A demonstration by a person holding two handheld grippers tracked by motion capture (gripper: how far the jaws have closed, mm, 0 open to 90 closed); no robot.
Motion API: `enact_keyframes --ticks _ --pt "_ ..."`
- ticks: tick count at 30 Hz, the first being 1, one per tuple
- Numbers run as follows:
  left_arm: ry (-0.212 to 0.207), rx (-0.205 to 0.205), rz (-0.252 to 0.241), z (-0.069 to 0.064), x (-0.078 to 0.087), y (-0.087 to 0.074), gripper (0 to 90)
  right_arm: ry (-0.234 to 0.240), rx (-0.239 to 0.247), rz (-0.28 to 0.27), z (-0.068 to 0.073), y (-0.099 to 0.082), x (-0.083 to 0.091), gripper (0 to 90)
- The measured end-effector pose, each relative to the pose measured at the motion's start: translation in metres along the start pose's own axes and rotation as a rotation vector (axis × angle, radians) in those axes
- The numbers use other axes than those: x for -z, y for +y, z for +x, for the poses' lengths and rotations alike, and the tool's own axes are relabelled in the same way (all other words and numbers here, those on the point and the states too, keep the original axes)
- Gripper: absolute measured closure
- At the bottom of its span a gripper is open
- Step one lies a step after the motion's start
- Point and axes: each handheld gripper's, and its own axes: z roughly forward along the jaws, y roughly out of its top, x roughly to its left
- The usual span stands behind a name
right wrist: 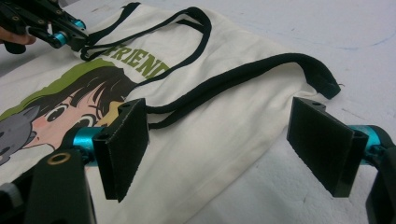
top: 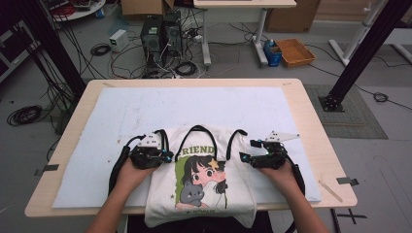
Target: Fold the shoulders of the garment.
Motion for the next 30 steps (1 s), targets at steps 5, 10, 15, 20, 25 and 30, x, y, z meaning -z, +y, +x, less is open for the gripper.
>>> enact_keyframes --ticks 5,10,15,20,25,30 --pt "-0.016 -0.002 -0.015 -0.005 0.009 -0.003 84.6 0.003 -0.003 -0.001 0.0 0.0 0.0 21.3" --pt "-0.019 0.008 0.02 -0.007 0.004 -0.012 84.5 0.001 -0.003 -0.001 0.0 0.0 0.0 21.3" --pt "-0.008 -0.008 0.041 -0.009 0.001 -0.012 83.8 0.003 -0.008 -0.003 -0.001 0.0 0.0 21.3" --pt "-0.012 -0.017 0.0 -0.011 0.004 -0.008 61.3 -0.006 0.067 0.002 0.008 0.001 -0.001 22.4" --pt "0.047 -0.005 -0.129 -0.007 0.017 0.0 36.8 0.07 0.19 0.022 0.033 0.013 -0.013 29.5" --pt "0.088 0.016 -0.169 -0.002 0.022 -0.003 32.0 0.096 0.277 0.111 0.051 0.014 -0.033 52.1"
